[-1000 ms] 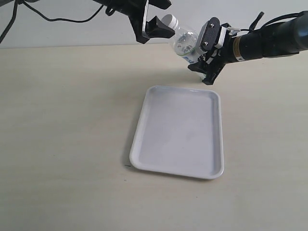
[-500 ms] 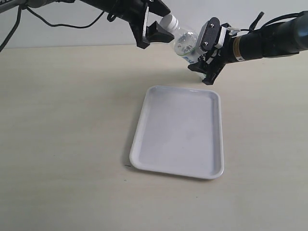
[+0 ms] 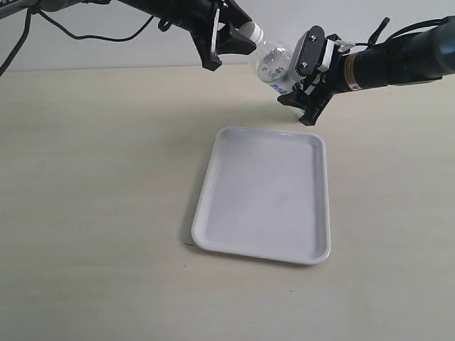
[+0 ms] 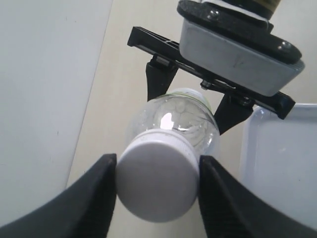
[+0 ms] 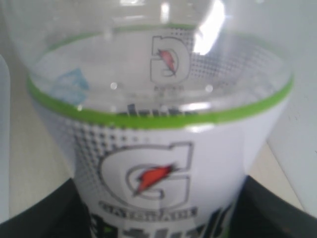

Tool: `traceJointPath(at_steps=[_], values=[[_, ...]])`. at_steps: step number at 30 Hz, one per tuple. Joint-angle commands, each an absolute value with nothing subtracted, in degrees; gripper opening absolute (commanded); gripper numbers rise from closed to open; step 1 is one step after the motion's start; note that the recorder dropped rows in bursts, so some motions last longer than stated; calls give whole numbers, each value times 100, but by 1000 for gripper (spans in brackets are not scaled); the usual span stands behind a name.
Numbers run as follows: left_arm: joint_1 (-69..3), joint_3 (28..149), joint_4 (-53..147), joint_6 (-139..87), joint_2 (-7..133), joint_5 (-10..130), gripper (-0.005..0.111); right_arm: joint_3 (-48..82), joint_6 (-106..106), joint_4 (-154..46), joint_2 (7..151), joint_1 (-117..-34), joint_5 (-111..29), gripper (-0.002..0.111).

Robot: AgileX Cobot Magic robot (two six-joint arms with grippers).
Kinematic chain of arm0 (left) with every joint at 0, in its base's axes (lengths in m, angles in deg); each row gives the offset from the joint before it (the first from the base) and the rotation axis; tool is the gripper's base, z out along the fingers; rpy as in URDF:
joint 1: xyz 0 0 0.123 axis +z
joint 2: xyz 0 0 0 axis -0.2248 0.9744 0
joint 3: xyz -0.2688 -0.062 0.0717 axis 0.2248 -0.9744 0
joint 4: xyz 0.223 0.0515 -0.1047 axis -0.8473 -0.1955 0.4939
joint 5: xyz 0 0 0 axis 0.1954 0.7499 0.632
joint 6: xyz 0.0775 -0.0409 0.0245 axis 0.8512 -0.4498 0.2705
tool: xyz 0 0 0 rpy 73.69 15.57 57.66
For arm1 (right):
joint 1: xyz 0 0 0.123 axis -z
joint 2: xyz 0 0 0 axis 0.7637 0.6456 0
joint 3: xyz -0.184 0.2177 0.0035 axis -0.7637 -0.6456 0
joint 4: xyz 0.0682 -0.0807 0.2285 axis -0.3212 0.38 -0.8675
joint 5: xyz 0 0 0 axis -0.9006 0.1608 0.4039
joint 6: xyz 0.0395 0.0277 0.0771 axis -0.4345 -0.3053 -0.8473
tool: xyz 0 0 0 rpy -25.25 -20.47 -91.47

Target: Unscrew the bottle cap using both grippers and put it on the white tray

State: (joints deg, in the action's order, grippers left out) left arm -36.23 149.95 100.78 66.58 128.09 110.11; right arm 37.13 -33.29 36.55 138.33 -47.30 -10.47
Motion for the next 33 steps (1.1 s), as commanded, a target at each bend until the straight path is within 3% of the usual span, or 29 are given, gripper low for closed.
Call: traceJointPath(at_steps=[1,4,5,33], values=[[-3626,14983,10226,6615,12778,11018,29,3698,-3380,3675,13821,-4712,-1091,0],[-3626,14983,10231,6604,12778,11018,2,3698,-3380,3675,13821,-4712,-1091,0],[-3636,14983,10242,6604,12778,11018,0,3698,-3380,3675,13821,-4712,-1091,0],[-3636,14983,10579,3257,12778,10792,0,3698,-3380,3675,13821,-4712,-1395,0]])
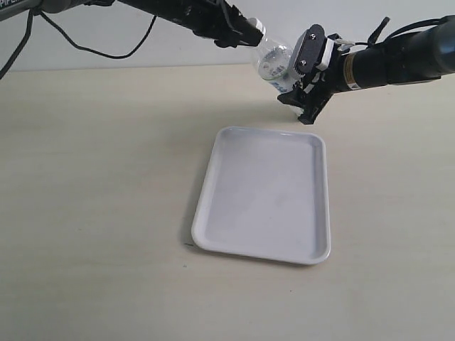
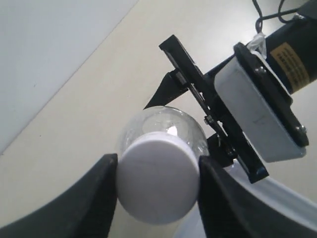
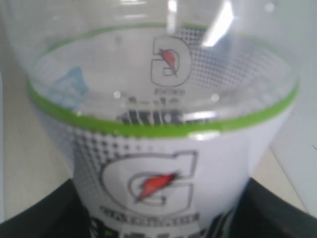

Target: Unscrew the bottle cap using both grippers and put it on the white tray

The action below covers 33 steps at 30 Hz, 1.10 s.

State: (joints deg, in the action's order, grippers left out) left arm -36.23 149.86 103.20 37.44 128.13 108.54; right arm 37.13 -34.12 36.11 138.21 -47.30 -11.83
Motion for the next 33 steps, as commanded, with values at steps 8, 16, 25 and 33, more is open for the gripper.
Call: traceJointPath(at_steps=[8,16,25,33], values=[[-3636,14995,10734,2189,12778,10743,0,3698,-3380,3675,13821,-4712,-1440,0],[-3624,14995,10712,1134,12778,10642,0,3698,-3380,3675,13821,-4712,-1440,0],[-3493,14995,10884,425,12778,10678,0,3698,-3394,3675,13821,-4712,-1451,0],[-3414,14995,10853,1197,12766,10731,0,3698,-3440,3663,13821,-4712,-1451,0]])
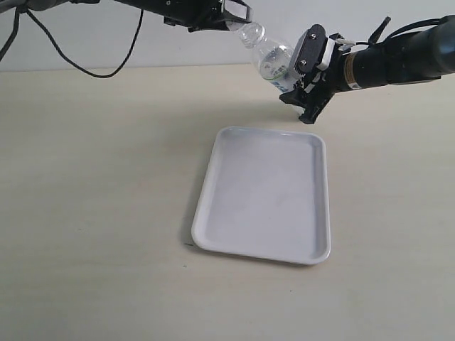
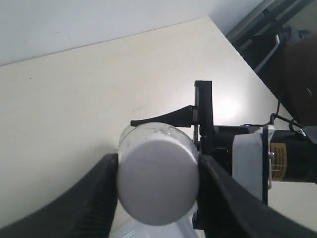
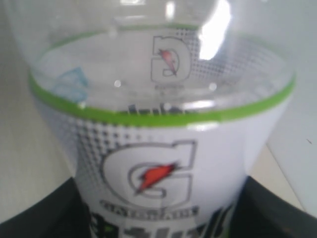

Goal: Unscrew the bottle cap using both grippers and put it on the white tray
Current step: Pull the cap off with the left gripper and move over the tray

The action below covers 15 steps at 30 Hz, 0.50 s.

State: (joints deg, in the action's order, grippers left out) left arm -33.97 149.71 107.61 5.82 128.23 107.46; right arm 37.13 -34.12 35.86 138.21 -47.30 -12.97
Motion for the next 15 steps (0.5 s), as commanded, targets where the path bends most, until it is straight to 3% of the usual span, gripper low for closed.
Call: traceJointPath(at_steps=[1,7,15], values=[[-3414,14995,10853,1368,12752,10735,0,3698,-3489,3651,13821,-4712,-1451,0],[-3294,14995,10135,2660,12027,10853,0,3698,-3843,3604,13821,-4712,-1396,0],[-3456,14904,8911,3046,11790,12484,0,3698,-3845,2746,13821,-4712,-1021,0]])
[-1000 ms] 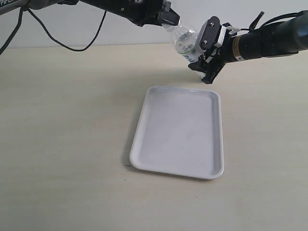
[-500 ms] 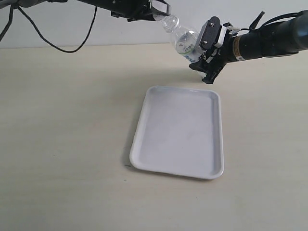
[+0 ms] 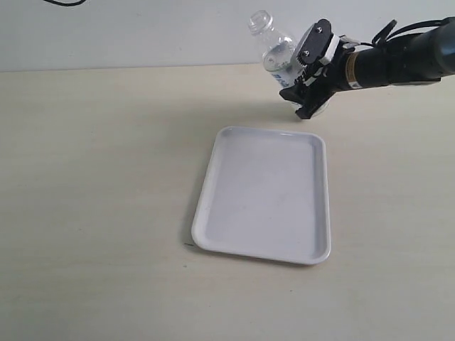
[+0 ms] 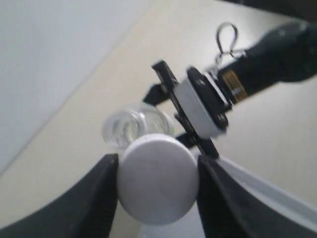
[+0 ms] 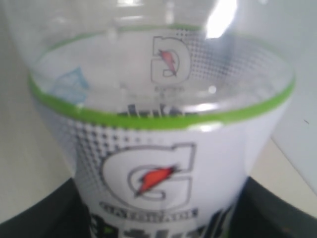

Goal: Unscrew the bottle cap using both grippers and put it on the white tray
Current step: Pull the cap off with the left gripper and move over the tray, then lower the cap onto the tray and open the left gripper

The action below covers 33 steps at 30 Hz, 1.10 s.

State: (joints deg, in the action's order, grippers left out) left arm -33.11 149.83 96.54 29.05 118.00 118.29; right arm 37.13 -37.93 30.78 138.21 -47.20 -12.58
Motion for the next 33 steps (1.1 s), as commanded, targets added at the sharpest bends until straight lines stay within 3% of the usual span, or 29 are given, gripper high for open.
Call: traceJointPath(at_steps=[1,21,33], values=[[-3529,14840,8650,3046,11790,12485,0,3698,-3845,2663,13821,-4712,-976,0],[-4925,13240,7522,3733,11790,11357,0,3698,-4441,2524,13905,-4712,-731,0],[-5196,12697,7559,3878,12104,11118,0,3698,-4584,2524,14092,-4712,-500,0]])
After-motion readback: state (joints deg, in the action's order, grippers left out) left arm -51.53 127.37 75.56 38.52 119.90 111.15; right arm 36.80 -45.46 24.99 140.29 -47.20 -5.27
